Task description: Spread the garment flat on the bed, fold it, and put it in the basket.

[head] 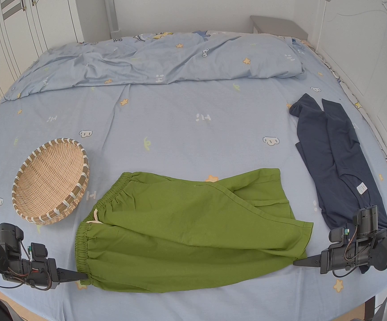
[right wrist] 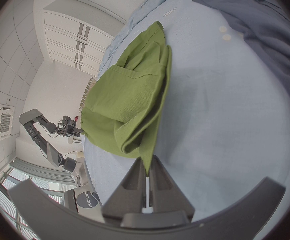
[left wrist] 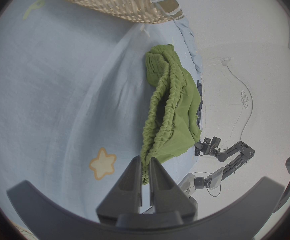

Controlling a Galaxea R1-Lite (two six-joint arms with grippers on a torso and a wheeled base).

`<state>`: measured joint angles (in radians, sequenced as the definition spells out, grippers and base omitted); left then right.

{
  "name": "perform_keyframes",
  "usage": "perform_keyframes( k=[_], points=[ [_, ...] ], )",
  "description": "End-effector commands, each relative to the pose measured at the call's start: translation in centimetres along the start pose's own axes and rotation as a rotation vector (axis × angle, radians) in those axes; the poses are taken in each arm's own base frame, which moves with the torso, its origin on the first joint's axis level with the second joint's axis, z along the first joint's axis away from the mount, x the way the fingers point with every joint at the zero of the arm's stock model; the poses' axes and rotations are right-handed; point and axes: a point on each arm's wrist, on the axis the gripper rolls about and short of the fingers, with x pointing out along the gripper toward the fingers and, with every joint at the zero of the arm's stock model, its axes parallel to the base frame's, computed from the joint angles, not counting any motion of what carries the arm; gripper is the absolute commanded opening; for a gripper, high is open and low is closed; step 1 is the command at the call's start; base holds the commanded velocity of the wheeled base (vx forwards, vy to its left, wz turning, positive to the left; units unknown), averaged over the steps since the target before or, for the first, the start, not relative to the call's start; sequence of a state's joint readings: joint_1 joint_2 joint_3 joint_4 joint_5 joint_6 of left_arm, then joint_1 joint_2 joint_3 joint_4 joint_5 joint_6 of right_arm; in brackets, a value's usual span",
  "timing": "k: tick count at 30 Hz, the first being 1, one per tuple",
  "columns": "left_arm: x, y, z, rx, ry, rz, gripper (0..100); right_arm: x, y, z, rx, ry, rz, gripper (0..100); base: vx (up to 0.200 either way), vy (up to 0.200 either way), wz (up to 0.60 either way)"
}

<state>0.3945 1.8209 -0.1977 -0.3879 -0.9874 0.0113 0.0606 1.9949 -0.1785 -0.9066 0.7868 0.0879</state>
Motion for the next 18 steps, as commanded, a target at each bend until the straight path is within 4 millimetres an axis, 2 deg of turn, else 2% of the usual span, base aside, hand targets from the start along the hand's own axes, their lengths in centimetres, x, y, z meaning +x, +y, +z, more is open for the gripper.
perform_keyframes(
  k=[1,11,18],
  points=[
    [-0.1,-0.1,0.3,-0.007,0.002,0.001,0,-0.7,0.5,-0.3,-0.003,-0.009,0.000,0,0.000,0.000,0.00],
    [-1.4,-2.0,1.8,-0.097,0.076,0.003,0,-2.9,1.5,-2.7,0.041,-0.010,-0.031,0,0.000,0.000,0.00],
    [-1.4,-2.0,1.3,-0.074,0.129,0.015,0,-3.6,1.4,-3.7,0.075,0.004,-0.051,0,0.000,0.000,0.00]
  ],
)
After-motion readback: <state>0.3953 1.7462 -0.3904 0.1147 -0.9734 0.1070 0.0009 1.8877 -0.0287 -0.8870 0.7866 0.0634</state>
